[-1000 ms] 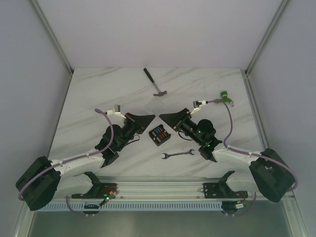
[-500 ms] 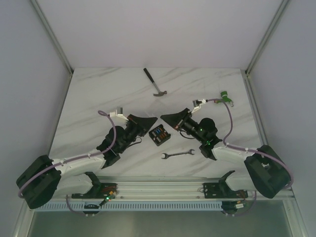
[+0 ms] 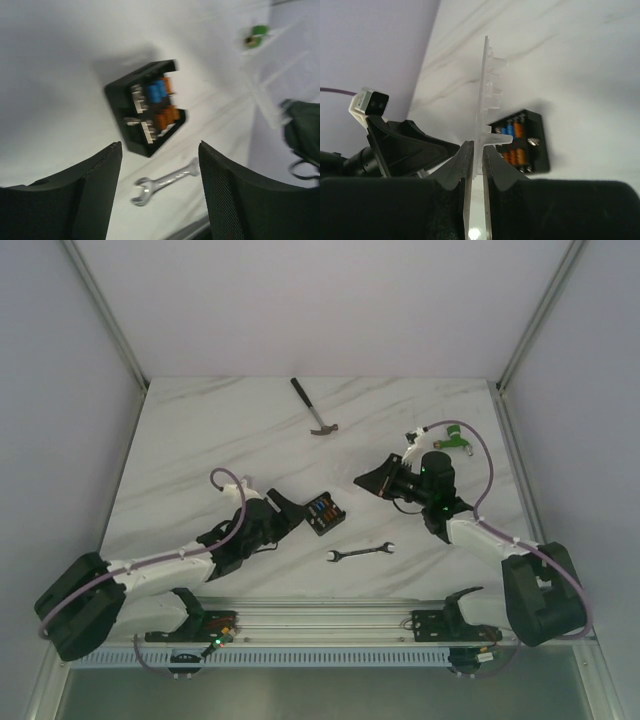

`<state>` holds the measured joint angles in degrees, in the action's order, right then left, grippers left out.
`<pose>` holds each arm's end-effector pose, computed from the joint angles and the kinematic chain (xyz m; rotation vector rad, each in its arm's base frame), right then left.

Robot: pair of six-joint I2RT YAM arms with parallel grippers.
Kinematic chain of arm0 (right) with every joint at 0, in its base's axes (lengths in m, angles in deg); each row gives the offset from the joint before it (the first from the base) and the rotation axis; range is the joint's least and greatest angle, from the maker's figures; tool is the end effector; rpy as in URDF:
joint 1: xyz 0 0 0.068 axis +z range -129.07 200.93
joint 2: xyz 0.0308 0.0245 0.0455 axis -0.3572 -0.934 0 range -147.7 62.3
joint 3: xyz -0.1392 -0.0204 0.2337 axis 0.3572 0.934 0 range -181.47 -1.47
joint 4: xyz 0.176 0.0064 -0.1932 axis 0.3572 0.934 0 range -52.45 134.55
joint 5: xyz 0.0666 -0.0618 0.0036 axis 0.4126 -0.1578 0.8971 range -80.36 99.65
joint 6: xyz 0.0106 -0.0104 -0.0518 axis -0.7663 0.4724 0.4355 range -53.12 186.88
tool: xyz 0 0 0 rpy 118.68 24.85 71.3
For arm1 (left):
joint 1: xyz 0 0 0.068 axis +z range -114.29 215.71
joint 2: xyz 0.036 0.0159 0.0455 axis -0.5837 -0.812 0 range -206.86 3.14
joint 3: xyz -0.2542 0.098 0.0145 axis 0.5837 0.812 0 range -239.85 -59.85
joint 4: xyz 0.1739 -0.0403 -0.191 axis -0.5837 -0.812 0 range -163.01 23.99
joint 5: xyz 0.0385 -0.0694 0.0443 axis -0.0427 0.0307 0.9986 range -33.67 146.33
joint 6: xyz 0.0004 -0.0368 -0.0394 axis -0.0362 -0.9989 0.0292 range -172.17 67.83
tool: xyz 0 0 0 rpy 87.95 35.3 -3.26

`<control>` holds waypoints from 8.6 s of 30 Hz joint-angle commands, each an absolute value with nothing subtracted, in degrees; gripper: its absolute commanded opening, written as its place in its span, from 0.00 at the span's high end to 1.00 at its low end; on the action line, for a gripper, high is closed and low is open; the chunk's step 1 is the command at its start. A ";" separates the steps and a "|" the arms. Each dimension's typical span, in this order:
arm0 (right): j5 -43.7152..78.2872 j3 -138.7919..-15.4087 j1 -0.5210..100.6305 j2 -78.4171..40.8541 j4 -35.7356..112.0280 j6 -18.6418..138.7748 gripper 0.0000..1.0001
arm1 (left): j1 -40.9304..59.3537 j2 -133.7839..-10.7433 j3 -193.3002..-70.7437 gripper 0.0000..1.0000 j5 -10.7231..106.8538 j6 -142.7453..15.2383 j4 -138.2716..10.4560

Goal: Snap on the fuse box
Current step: Pick up the fuse box cover from the center of the board, then adjust the fuse box base at the center of the board, then close the fuse box cover on the fuse box base.

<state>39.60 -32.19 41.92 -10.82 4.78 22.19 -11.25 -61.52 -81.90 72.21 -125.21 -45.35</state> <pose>0.2439 0.1127 0.2277 -0.0294 1.8991 1.2652 0.1629 -0.1602 0.1899 -0.6663 2.0011 -1.0812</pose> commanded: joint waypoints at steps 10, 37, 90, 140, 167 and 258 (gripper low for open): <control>47.47 -33.68 38.52 -10.28 14.25 32.73 1.00 | -10.82 -79.80 -93.06 0.39 78.07 -116.47 -56.39; 62.05 -43.36 39.00 -19.24 22.62 40.54 1.00 | 1.02 -96.06 -109.96 0.77 60.93 -80.29 -54.15; 56.44 -44.79 44.76 -41.55 9.49 23.43 0.59 | 4.41 -88.53 -103.97 0.27 47.22 -91.40 -51.78; 42.51 -55.26 47.59 -40.94 24.65 32.45 0.59 | -0.06 -90.13 -110.33 0.25 57.12 -94.23 -65.10; 37.64 -57.54 50.84 -39.25 33.10 38.66 0.70 | -3.00 -87.49 -106.70 0.41 56.48 -93.97 -67.34; 37.00 -62.40 54.53 -38.72 39.21 41.92 0.58 | -0.07 -85.31 -107.37 0.60 58.74 -96.64 -71.02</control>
<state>36.61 -60.25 54.05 -39.46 38.50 42.22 -0.65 -85.74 -108.15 57.50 -96.27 -71.33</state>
